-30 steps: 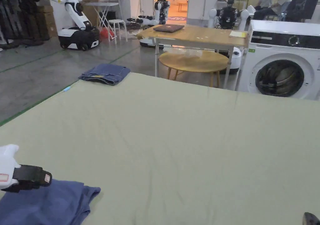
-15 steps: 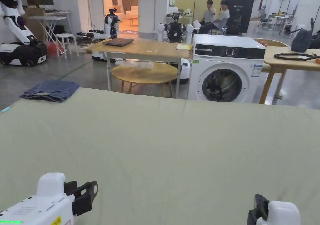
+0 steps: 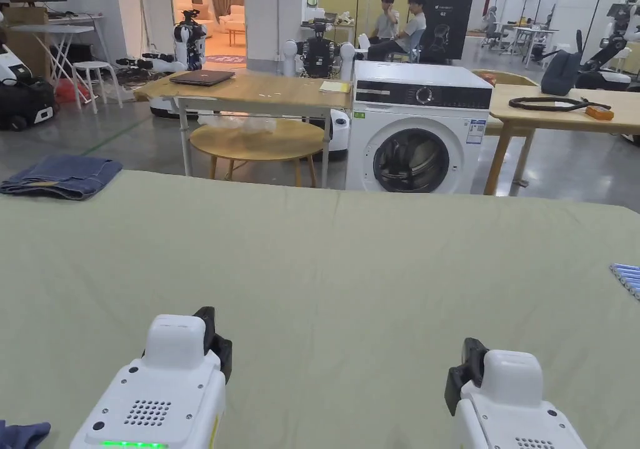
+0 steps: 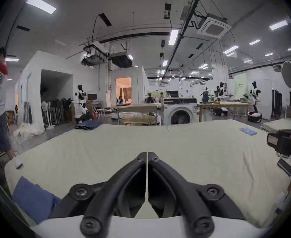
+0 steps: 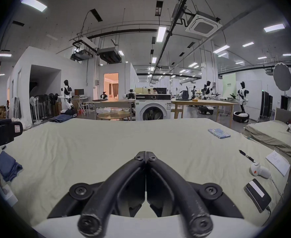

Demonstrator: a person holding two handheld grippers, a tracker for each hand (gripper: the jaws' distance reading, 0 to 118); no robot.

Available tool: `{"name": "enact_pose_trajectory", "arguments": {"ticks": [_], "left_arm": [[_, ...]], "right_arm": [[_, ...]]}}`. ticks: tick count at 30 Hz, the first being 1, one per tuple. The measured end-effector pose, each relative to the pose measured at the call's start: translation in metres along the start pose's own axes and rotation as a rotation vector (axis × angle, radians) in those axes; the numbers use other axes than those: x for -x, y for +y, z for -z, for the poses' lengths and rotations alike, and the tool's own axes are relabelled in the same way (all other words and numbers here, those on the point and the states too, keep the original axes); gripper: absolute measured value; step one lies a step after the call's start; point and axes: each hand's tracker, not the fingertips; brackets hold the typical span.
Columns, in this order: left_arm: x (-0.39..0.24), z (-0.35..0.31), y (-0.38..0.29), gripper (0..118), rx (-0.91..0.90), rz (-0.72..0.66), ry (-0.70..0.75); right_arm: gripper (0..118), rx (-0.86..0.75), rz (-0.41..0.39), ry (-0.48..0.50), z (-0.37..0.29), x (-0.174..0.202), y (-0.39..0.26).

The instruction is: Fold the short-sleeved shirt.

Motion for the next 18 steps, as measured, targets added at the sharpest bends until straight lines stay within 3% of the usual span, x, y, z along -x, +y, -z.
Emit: {"name": "enact_pose_trajectory", "arguments": {"ticks": [18], "left_arm": [[-0.01,-0.006,0.008,1,-0.034,-0.022,-0.034]], "right_arm": [[1,-0.038,0.008,-0.017,-0.007,-0.001,0.01]]}}
